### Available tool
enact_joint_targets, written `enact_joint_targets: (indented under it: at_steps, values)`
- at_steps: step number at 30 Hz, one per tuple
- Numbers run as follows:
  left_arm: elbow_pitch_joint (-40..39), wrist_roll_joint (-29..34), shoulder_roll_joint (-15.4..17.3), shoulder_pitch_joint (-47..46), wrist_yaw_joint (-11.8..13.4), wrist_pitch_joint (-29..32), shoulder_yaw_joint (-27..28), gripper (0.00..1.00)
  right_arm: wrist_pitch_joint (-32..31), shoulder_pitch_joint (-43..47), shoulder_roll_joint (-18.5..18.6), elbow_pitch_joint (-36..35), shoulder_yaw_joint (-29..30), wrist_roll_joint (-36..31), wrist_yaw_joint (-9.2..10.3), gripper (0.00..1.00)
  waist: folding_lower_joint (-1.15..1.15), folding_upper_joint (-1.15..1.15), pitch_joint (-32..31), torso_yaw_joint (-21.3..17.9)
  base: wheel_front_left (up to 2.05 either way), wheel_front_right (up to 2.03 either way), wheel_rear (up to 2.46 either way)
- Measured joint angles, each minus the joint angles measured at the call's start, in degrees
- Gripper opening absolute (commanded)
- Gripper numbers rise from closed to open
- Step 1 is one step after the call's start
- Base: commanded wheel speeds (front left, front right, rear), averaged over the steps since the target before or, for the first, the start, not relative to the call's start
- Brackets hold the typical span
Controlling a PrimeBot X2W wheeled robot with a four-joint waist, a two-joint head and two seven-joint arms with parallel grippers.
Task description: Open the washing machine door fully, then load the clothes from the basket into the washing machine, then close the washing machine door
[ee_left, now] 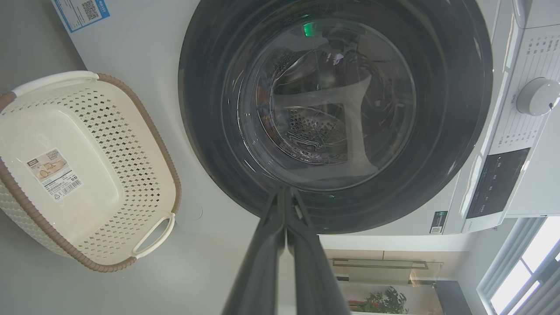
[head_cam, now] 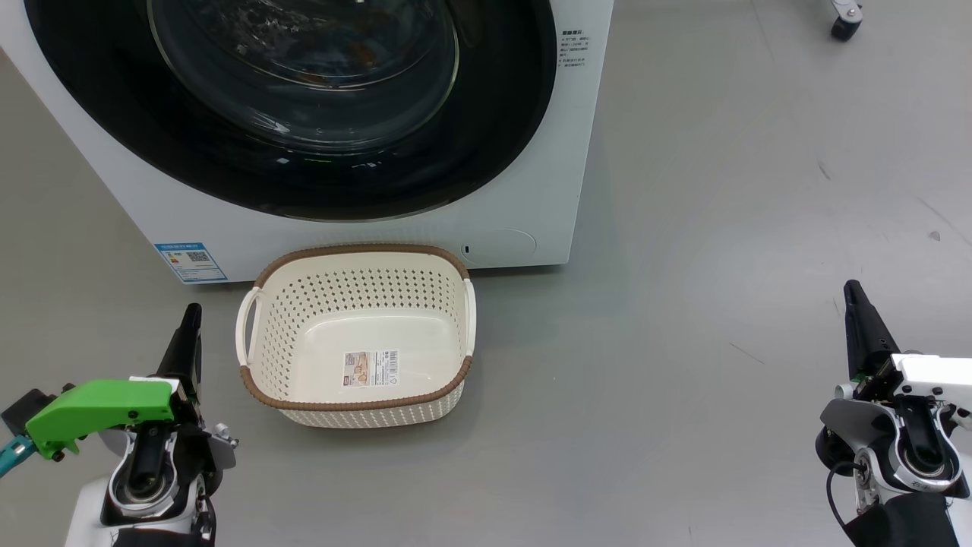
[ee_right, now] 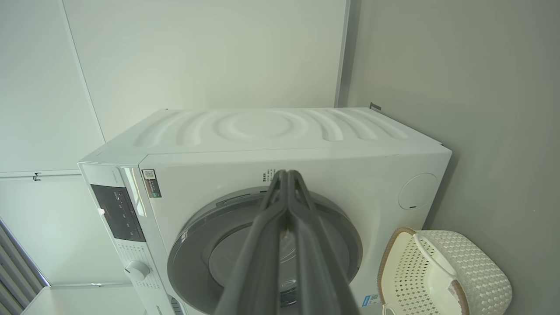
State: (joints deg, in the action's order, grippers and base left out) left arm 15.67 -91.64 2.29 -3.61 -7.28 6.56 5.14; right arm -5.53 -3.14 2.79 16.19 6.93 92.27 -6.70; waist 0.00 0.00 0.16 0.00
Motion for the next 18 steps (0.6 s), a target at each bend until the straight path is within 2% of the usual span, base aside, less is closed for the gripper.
enact_joint_targets:
  at_steps: [18]
  values:
    - [-0.01, 0.0, -0.03, 0.0, 0.0, 0.0, -0.01, 0.0, -0.01, -0.01, -0.02, -0.03, 0.02, 0.0, -0.27, 0.0, 0.0, 0.0, 0.0, 0.0, 0.0, 0.0, 0.0]
